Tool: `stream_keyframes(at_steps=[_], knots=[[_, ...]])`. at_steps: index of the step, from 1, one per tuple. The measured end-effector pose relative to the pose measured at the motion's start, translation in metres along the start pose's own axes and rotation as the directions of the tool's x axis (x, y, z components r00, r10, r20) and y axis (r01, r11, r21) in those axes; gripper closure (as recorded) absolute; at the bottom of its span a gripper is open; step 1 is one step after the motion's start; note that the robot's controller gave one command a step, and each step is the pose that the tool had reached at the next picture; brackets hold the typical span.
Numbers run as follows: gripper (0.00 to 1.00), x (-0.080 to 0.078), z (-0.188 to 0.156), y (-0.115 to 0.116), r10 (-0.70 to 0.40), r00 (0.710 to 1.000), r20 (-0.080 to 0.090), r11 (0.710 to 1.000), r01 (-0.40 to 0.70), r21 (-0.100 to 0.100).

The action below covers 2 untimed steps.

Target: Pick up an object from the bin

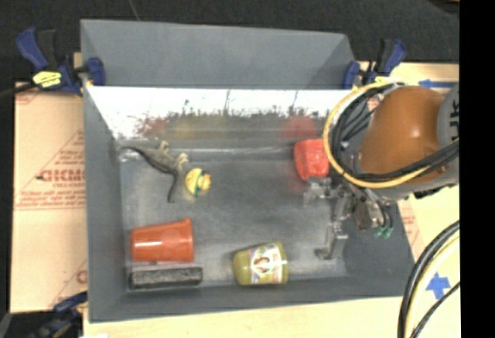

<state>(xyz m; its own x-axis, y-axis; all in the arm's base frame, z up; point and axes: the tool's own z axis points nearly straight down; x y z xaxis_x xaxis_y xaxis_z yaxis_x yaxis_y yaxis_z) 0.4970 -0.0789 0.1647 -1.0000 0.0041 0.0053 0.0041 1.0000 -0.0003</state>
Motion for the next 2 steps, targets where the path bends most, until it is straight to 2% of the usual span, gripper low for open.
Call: stream_keyframes(at_steps=[1,2], knots=[[0.00,-0.001,-0.004,0.000,-0.005,1.000,0.006,1.000,0.005,0.001],[0.00,0.006,0.095,0.088,-0.109,0.994,0.012,0.994,0.109,0.000]])
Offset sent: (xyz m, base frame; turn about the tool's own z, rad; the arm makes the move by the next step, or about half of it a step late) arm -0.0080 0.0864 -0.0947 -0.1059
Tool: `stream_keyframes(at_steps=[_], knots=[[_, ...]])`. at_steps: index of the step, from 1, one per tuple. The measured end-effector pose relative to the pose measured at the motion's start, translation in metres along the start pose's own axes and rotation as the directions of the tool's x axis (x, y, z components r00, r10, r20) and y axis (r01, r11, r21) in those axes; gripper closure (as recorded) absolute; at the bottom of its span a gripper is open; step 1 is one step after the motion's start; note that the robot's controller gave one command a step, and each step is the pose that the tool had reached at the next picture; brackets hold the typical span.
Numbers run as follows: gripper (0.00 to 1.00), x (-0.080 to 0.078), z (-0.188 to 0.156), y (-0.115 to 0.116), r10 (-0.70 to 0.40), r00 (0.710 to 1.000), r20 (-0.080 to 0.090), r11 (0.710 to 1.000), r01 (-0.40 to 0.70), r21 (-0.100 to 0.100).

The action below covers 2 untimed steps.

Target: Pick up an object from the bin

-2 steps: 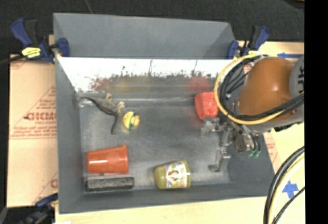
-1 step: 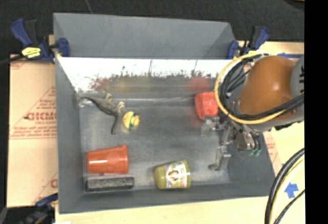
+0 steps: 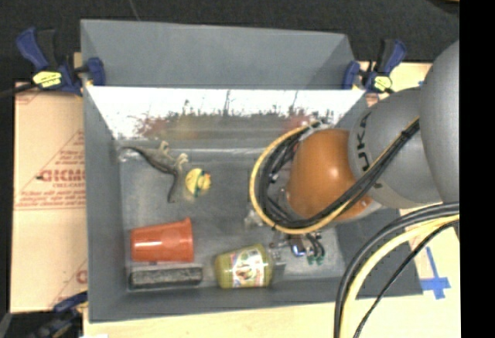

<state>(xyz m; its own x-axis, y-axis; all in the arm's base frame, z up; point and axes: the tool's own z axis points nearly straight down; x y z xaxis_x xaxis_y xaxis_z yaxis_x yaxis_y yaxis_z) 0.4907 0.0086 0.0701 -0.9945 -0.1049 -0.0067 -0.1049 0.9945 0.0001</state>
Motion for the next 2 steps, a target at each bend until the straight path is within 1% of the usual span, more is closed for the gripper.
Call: stream_keyframes(at_steps=[1,2], knots=[[0.00,-0.002,-0.067,0.073,-0.472,0.882,0.009,0.882,0.472,0.009],[0.00,0.001,-0.029,0.084,0.015,1.000,-0.005,1.000,-0.015,0.002]])
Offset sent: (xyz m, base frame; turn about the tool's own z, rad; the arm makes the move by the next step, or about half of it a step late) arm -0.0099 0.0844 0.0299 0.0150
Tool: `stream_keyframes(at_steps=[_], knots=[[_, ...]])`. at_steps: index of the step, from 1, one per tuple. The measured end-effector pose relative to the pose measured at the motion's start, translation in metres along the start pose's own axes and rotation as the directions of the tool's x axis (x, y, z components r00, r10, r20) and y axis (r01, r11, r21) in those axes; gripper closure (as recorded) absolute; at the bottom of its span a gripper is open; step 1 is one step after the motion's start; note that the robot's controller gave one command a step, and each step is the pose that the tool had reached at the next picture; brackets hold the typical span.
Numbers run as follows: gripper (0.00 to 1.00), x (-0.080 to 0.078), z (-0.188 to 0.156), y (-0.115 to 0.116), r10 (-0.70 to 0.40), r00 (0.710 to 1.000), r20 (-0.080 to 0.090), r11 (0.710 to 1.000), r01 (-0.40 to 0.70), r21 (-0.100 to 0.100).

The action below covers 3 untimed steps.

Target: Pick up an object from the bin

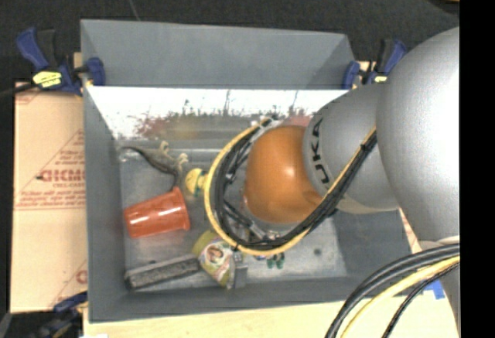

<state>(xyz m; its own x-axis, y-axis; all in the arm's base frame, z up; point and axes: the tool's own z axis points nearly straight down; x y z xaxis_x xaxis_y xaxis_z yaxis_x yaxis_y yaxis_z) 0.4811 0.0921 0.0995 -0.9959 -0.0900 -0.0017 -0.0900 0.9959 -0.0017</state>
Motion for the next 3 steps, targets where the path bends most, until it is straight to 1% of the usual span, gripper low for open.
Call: stream_keyframes(at_steps=[1,2,3], knots=[[0.00,-0.015,0.027,0.085,-0.375,0.927,0.015,0.927,0.375,0.007],[1.00,-0.003,0.024,-0.024,-0.009,1.000,0.018,1.000,0.009,-0.005],[1.00,-0.002,0.024,-0.038,0.030,0.999,0.017,1.000,-0.030,-0.003]])
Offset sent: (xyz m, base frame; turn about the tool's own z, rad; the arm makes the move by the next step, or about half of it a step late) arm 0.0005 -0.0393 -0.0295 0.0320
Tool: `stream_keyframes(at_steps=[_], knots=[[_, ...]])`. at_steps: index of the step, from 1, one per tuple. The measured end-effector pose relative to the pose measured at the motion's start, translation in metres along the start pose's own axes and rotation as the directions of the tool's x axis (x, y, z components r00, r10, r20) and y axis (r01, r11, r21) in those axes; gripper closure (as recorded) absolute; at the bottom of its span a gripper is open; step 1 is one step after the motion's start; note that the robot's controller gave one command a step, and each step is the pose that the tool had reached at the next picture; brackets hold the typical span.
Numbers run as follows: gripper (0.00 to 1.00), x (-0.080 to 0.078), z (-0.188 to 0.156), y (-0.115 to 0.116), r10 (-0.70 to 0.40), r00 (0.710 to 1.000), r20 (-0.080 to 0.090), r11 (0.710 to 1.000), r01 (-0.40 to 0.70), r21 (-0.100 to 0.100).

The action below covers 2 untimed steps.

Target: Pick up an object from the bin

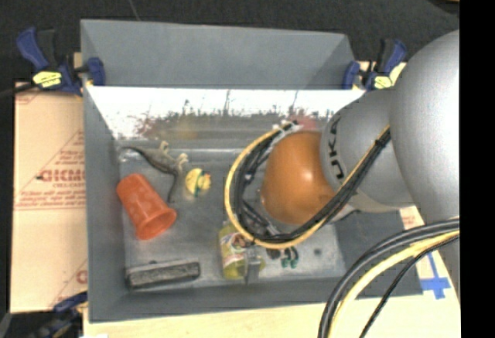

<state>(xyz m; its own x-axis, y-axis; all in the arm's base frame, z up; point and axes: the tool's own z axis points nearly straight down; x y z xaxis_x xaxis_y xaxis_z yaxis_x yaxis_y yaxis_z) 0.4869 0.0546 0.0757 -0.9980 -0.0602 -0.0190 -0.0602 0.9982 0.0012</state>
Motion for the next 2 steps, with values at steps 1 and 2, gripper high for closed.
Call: stream_keyframes(at_steps=[1,2], knots=[[1.00,0.001,-0.013,0.000,-0.004,1.000,-0.003,1.000,0.004,0.001],[1.00,0.000,-0.026,0.000,-0.004,1.000,0.000,1.000,0.004,0.001]])
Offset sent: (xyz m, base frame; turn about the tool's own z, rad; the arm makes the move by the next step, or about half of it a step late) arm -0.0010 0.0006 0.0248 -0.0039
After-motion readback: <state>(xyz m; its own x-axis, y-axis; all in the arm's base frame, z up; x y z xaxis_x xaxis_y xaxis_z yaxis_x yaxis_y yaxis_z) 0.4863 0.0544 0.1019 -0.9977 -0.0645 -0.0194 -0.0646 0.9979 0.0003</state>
